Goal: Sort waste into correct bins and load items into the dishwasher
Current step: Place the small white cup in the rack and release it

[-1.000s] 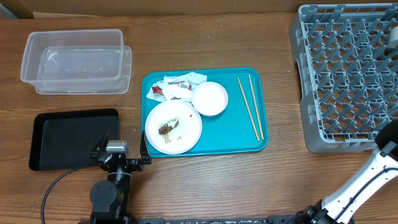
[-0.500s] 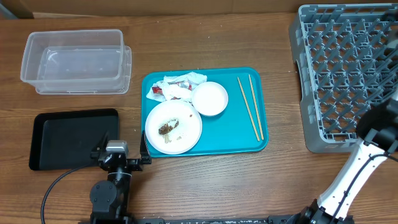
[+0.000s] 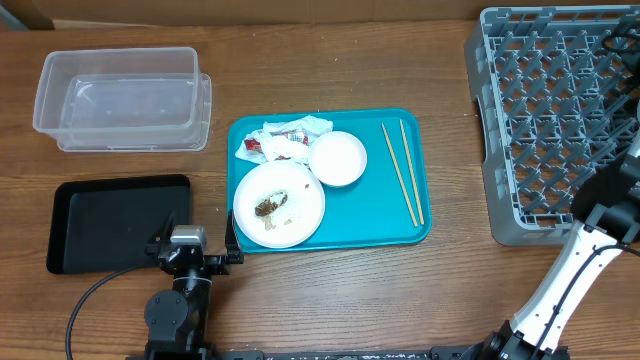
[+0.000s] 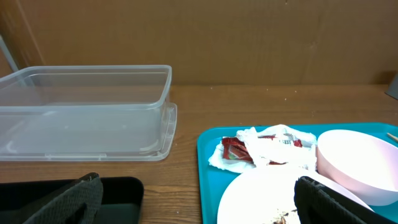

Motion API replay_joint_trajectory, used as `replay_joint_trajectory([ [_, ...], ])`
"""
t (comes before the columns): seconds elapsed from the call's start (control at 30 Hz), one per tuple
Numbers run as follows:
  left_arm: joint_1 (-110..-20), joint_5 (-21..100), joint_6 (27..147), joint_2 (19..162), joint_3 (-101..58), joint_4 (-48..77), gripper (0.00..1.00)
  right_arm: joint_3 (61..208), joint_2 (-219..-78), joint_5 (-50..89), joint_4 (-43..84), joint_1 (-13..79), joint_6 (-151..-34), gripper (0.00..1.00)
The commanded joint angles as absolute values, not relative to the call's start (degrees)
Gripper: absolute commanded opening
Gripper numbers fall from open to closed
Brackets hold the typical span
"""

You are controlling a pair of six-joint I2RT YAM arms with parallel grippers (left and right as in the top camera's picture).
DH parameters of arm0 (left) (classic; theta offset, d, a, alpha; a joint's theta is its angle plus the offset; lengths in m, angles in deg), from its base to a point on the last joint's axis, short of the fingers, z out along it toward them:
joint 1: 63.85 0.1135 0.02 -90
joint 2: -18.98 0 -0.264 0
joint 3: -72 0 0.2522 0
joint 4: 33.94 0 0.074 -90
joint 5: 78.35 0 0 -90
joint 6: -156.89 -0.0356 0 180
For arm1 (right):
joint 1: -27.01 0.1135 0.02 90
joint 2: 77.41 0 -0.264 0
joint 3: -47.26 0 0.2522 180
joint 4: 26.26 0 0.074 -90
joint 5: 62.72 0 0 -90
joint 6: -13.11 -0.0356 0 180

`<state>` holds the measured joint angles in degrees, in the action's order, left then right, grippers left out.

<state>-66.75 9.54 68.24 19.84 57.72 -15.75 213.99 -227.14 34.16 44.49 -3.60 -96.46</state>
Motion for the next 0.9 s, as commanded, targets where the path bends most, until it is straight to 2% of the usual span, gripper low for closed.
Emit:
replay_joint_trajectory([
  [0.0, -66.4, 10.0, 68.6, 19.2, 58.0, -15.9, 1.00, 215.6, -220.2, 36.7, 43.7, -4.7, -96.5, 0.27],
  [0.43, -66.4, 10.0, 68.6, 19.2, 58.0, -15.9, 1.00, 215.6, -215.1, 33.0, 42.4, -4.9, -96.7, 0.32],
  [0.53, -66.4, 10.0, 68.6, 19.2, 58.0, -15.9, 1.00, 215.6, -215.1, 33.0, 43.7, -5.1, -96.7, 0.42],
  [0.63, -66.4, 10.0, 68.6, 19.2, 58.0, -15.9, 1.00, 215.5, -215.1, 33.7, 45.9, -5.1, -96.7, 0.42],
  [0.67, -66.4, 10.0, 68.6, 19.2, 58.0, -15.9, 1.00, 215.3, -215.1, 35.2, 46.4, -5.2, -96.7, 0.40],
  [0.77, -66.4, 10.0, 68.6, 19.2, 58.0, -15.9, 1.00, 214.1, -215.1, 42.5, 47.9, -5.8, -96.9, 0.18],
  [0.87, -66.4, 10.0, 68.6, 19.2, 58.0, -15.9, 1.00, 211.0, -215.1, 45.3, 48.4, -6.9, -98.0, 0.08],
])
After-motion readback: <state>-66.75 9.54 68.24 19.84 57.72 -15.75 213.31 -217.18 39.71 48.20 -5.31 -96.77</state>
